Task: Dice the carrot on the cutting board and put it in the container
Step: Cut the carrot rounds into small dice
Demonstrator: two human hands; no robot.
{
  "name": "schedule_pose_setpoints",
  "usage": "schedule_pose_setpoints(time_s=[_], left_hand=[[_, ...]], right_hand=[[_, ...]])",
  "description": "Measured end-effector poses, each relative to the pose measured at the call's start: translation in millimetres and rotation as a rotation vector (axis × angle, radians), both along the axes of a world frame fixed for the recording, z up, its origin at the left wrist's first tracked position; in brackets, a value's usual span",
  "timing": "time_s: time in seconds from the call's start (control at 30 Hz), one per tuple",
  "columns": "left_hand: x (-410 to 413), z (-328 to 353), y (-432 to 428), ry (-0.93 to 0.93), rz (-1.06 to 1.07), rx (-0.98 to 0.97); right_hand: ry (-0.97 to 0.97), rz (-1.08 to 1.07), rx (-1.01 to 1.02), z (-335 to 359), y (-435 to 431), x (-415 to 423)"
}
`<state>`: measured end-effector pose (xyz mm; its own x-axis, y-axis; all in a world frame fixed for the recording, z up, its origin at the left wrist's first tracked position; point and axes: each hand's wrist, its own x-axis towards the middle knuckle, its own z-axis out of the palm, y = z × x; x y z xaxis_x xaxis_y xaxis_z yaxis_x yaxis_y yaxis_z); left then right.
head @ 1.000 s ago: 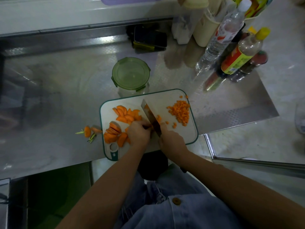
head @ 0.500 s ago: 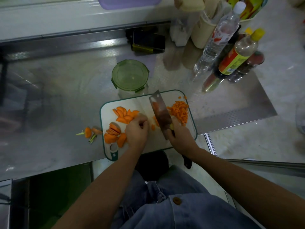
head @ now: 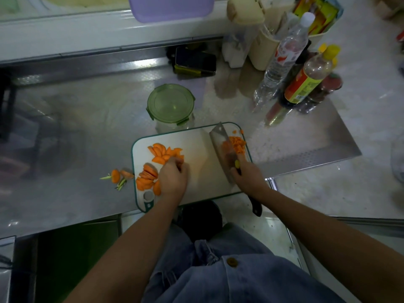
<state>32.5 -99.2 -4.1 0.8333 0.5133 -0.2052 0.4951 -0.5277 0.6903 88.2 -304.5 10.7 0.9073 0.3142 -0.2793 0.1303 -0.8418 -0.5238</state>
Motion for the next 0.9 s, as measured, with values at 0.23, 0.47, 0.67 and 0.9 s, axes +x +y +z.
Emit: schedule_pose_setpoints(time_s=[0.23, 0.47, 0.67, 0.9], left_hand=[[-1.3, 9.4, 15.7, -0.036, 0.116, 0.078], [2.7, 14.5, 65.7, 0.02, 0.146, 0.263], [7.7, 9.3, 93.9, 0.081, -0.07, 0.265], [9.7, 11.4, 98.9, -0.008, -0.269, 0.353]], right_hand=[[0.154, -0.069, 0.184, -5.6, 15.1, -3.4], [0.397, -0.403, 0.568, -1.8, 42.5, 1.8], [0.564, -0.551, 0.761, -2.5, 76.6, 0.4], [0.494, -0.463, 0.673, -12.5, 79.0, -4.2]])
